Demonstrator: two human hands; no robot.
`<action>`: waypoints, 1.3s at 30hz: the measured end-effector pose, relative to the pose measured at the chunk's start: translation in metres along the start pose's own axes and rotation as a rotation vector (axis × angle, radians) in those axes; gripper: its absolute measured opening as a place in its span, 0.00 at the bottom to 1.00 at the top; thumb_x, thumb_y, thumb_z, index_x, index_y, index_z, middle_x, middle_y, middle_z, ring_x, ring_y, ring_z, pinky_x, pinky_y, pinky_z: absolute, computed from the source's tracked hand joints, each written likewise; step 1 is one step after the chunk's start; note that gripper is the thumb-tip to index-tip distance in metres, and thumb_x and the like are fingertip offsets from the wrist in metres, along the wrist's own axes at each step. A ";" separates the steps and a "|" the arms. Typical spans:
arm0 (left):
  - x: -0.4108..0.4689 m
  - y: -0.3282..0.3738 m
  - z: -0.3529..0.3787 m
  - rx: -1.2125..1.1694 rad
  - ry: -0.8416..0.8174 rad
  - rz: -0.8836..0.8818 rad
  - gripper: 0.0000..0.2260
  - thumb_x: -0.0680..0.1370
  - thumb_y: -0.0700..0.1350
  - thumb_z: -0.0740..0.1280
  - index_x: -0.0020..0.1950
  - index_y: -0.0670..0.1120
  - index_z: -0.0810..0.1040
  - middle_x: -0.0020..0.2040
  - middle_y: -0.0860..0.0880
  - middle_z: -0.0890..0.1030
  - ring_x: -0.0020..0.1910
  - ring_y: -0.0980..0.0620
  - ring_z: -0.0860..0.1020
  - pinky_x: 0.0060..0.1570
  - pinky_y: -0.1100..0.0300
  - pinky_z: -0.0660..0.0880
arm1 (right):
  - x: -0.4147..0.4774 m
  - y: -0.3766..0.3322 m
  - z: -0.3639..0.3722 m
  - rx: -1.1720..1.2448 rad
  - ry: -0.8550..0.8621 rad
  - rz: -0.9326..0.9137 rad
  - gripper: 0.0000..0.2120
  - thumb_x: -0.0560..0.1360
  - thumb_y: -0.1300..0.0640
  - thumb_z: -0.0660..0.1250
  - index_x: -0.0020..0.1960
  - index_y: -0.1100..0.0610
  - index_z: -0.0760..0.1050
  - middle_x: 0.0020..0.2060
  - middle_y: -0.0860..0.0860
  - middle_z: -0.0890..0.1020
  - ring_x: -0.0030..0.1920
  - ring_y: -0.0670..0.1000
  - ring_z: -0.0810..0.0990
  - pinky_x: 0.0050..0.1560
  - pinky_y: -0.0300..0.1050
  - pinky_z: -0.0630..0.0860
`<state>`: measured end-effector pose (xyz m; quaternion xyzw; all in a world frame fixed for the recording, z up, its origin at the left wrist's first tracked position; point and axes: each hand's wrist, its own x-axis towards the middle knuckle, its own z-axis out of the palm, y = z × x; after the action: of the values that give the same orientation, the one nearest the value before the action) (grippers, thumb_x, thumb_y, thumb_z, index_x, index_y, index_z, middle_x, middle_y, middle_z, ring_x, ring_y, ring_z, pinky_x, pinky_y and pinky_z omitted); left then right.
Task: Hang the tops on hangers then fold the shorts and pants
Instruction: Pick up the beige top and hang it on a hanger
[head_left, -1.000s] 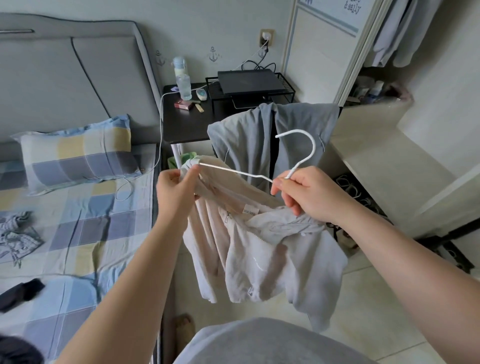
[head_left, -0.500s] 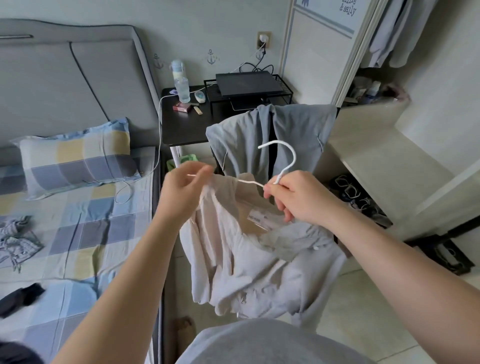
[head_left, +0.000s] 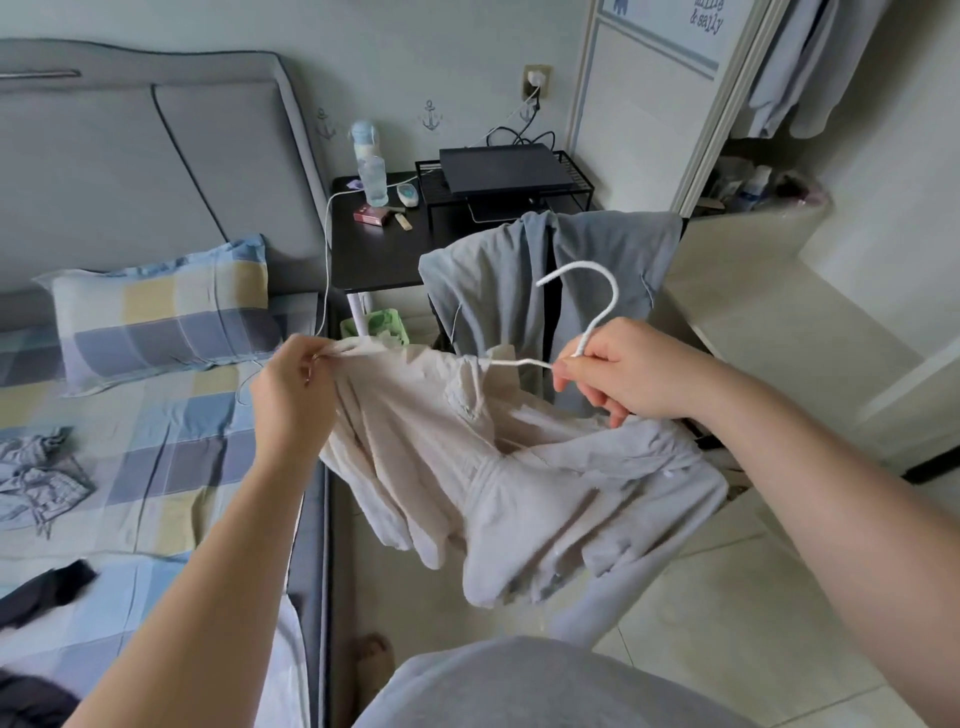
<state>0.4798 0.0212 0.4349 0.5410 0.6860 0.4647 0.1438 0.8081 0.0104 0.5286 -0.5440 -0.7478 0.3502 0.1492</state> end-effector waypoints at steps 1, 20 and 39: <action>-0.001 0.003 -0.002 -0.035 -0.001 0.041 0.11 0.78 0.37 0.64 0.47 0.54 0.79 0.41 0.59 0.79 0.41 0.60 0.77 0.39 0.65 0.70 | 0.001 0.002 0.002 -0.028 0.003 0.005 0.14 0.82 0.53 0.62 0.43 0.57 0.81 0.24 0.47 0.75 0.24 0.46 0.75 0.29 0.39 0.78; -0.011 0.039 0.002 -0.121 -0.419 0.299 0.15 0.78 0.36 0.69 0.42 0.58 0.81 0.41 0.59 0.83 0.40 0.56 0.79 0.43 0.61 0.74 | 0.012 0.022 0.019 0.083 0.179 -0.155 0.10 0.76 0.51 0.73 0.57 0.46 0.80 0.46 0.44 0.82 0.47 0.44 0.80 0.49 0.32 0.74; -0.003 0.028 -0.009 -0.131 -0.266 0.167 0.13 0.79 0.43 0.70 0.44 0.63 0.79 0.38 0.70 0.80 0.39 0.70 0.77 0.39 0.77 0.70 | -0.017 0.108 0.014 0.262 0.441 -0.058 0.10 0.74 0.42 0.66 0.43 0.45 0.83 0.30 0.43 0.78 0.32 0.39 0.72 0.34 0.35 0.70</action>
<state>0.4915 0.0137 0.4611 0.6424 0.5817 0.4432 0.2294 0.8820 0.0074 0.4468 -0.5617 -0.6605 0.3126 0.3879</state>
